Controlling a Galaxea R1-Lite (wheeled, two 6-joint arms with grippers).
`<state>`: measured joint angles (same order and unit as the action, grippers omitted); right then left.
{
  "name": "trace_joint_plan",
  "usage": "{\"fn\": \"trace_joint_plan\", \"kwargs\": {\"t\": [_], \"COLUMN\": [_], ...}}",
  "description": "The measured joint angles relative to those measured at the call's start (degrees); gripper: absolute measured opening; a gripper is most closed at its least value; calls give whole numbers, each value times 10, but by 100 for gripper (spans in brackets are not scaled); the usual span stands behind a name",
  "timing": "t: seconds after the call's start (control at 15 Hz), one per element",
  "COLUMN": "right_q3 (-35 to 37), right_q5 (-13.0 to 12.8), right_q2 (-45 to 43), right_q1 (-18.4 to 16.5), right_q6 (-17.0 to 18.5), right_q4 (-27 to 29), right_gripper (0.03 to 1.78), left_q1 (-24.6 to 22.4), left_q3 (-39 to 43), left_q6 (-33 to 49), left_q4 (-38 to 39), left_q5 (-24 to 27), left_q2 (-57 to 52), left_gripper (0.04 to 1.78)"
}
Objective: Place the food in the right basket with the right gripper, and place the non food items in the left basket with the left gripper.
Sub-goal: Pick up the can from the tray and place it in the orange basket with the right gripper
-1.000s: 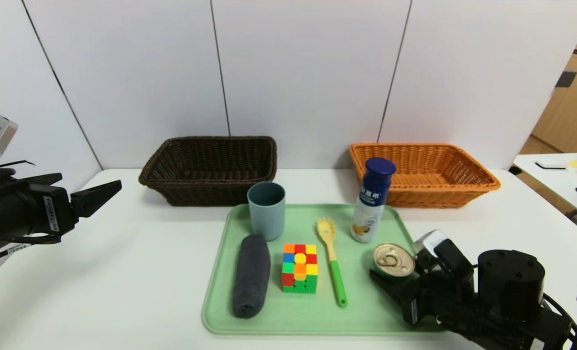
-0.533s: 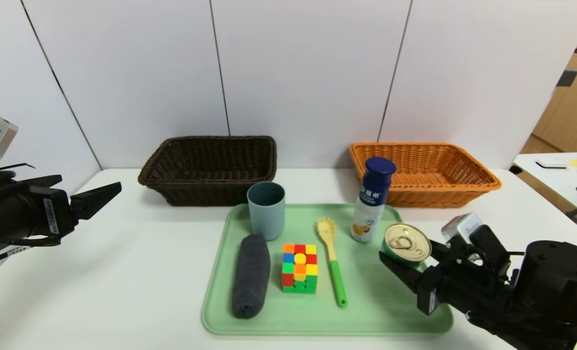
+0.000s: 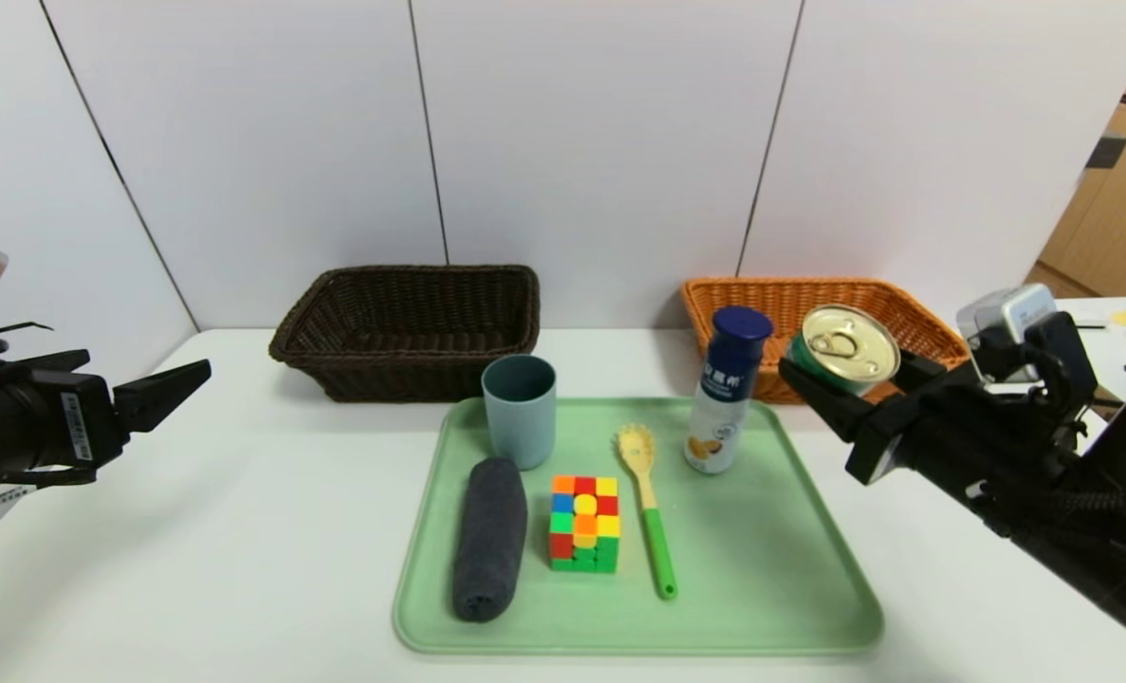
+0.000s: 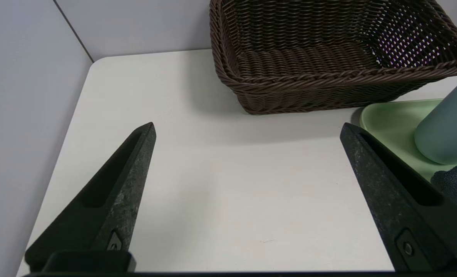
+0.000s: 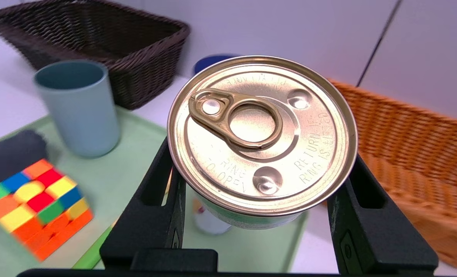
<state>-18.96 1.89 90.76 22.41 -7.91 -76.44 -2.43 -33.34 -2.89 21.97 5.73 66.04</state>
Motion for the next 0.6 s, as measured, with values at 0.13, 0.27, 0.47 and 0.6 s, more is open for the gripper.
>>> {"fn": "trace_joint_plan", "kwargs": {"t": [0.13,0.27,0.47,0.6], "right_q3": [-67,-157,-308,-404], "right_q5": [-3,-4,-5,-7], "right_q2": [-9,-18,-21,-4], "right_q1": [-30,-60,-101,-134], "right_q6": [-1,-4,-4,-5], "right_q4": [72,172,350,475], "right_gripper": [99,99,98,98], "left_q1": [-1,-1,0,0], "left_q3": [-2,-16,-23,-23], "left_q6": [-4,-3,0,1], "left_q4": [-1,1,16,23], "left_q5": [6,21,29,32], "left_q2": [-2,-2,-1,1], "left_gripper": [169,169,169,169]}}
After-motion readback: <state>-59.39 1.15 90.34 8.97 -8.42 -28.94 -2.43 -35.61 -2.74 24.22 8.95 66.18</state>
